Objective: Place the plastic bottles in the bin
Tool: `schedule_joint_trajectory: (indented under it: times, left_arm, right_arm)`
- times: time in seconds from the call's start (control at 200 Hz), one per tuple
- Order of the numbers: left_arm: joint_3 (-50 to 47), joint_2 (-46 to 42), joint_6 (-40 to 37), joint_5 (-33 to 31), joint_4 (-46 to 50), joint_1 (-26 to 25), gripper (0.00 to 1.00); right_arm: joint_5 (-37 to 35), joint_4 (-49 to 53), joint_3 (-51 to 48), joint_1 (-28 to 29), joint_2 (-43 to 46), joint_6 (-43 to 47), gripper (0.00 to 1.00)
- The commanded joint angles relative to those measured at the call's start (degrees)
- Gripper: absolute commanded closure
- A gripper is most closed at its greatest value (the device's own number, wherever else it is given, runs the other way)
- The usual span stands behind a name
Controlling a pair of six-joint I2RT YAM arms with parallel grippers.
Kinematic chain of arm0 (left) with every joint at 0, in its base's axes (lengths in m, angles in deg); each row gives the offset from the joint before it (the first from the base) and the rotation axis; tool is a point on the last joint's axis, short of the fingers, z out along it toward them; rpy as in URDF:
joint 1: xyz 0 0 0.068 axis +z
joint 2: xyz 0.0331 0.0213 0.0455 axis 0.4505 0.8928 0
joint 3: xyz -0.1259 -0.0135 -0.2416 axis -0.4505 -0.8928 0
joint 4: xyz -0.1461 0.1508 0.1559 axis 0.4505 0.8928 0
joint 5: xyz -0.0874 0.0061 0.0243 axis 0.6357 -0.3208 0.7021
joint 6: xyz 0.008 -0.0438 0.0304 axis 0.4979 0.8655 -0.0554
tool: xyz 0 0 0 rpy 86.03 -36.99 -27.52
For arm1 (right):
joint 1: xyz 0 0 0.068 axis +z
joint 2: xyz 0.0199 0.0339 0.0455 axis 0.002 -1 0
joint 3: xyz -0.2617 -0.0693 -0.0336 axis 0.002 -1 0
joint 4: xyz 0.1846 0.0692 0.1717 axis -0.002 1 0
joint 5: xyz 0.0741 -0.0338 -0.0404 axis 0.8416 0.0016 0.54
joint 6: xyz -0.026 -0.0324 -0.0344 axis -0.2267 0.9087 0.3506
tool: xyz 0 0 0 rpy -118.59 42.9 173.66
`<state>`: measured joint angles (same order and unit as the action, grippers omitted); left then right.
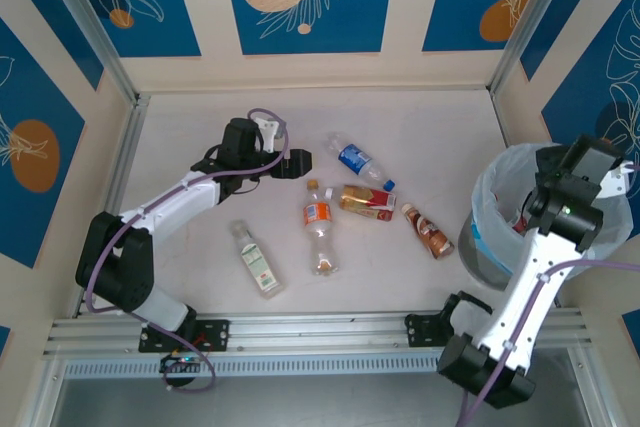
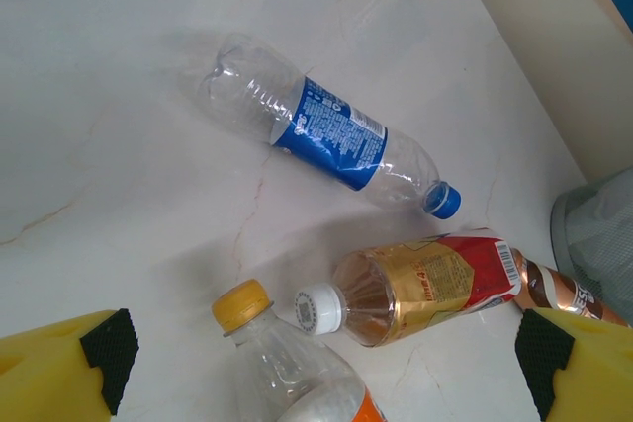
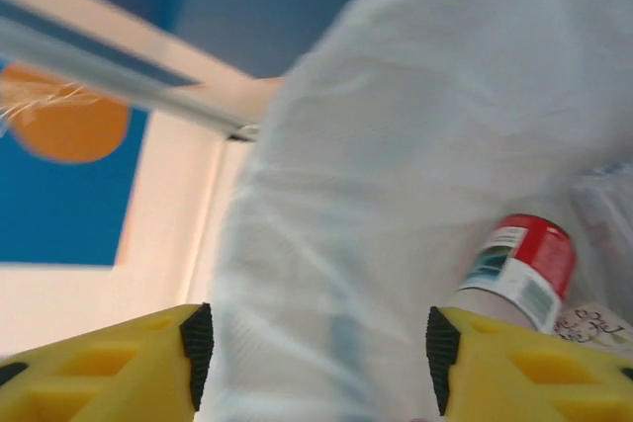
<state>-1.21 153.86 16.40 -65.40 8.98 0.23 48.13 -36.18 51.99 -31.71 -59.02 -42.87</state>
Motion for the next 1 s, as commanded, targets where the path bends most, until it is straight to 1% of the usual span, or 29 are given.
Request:
schedule_joint_trajectory:
  times: [0.0, 0.075, 0.17, 0.205, 0.235, 0.31, 0.405, 0.49, 0.55, 0.61, 0.7, 0.78, 0.905, 0.995]
  left_arm:
    - [0.47, -1.88, 0.65, -1.86, 2.35, -0.14, 0.01]
    - [0.24, -2.65, 0.90, -3.78, 3.79, -0.09, 0.01]
    - [-0.05, -3.70, 1.96, -7.33, 5.42, -0.09, 0.01]
    - [-0.05, -3.98, 2.53, -9.00, 6.26, -0.05, 0.01]
    - [0.05, -4.16, 3.19, -10.63, 7.20, -0.04, 0.01]
    - [0.33, -4.51, 4.95, -14.16, 10.03, -0.06, 0.01]
    - [0.84, -5.16, 7.85, -17.38, 14.41, -0.07, 0.01]
    - [2.87, -5.08, 11.52, -21.87, 23.70, -0.08, 0.01]
    - [3.60, -5.21, 14.36, -24.73, 30.28, -0.09, 0.01]
    - [2.57, -6.46, 16.78, -26.40, 34.34, -0.07, 0.01]
    - [-0.38, -9.59, 19.98, -28.63, 37.86, -0.02, 0.01]
    - [-2.77, -12.51, 22.51, -30.28, 41.24, -0.13, 0.01]
    - [-5.00, -15.26, 26.22, -32.59, 47.09, -0.08, 0.01]
    - [-7.18, -16.23, 28.32, -33.12, 47.93, -0.04, 0.01]
  right_arm:
    - [3.70, -2.14, 0.76, 4.95, 1.73, 7.45, 0.32]
    - [9.78, -5.87, -0.36, 9.49, 3.06, 14.32, 0.26]
    - [23.48, -12.07, -2.83, 15.67, 4.20, 22.71, 0.21]
    - [26.13, -13.13, -3.37, 18.30, 3.96, 23.90, 0.20]
    - [26.86, -13.13, -3.39, 20.71, 3.26, 24.76, 0.19]
    - [26.01, -10.73, -2.29, 26.87, 0.67, 28.80, 0.18]
    - [21.57, -6.64, -1.28, 34.87, -3.50, 34.07, 0.14]
    - [15.28, -4.71, -1.11, 41.95, -6.82, 36.92, 0.11]
    - [11.30, -5.41, -2.06, 45.28, -8.08, 37.61, 0.08]
    - [10.15, -7.47, -3.47, 47.11, -9.02, 37.50, 0.05]
    - [11.23, -11.23, -5.77, 48.16, -9.80, 36.55, 0.00]
    - [11.80, -13.97, -7.24, 48.79, -10.30, 35.76, 0.01]
    - [10.47, -16.49, -8.64, 49.34, -10.96, 34.81, 0.00]
    - [9.14, -17.32, -9.35, 49.26, -11.15, 34.11, 0.01]
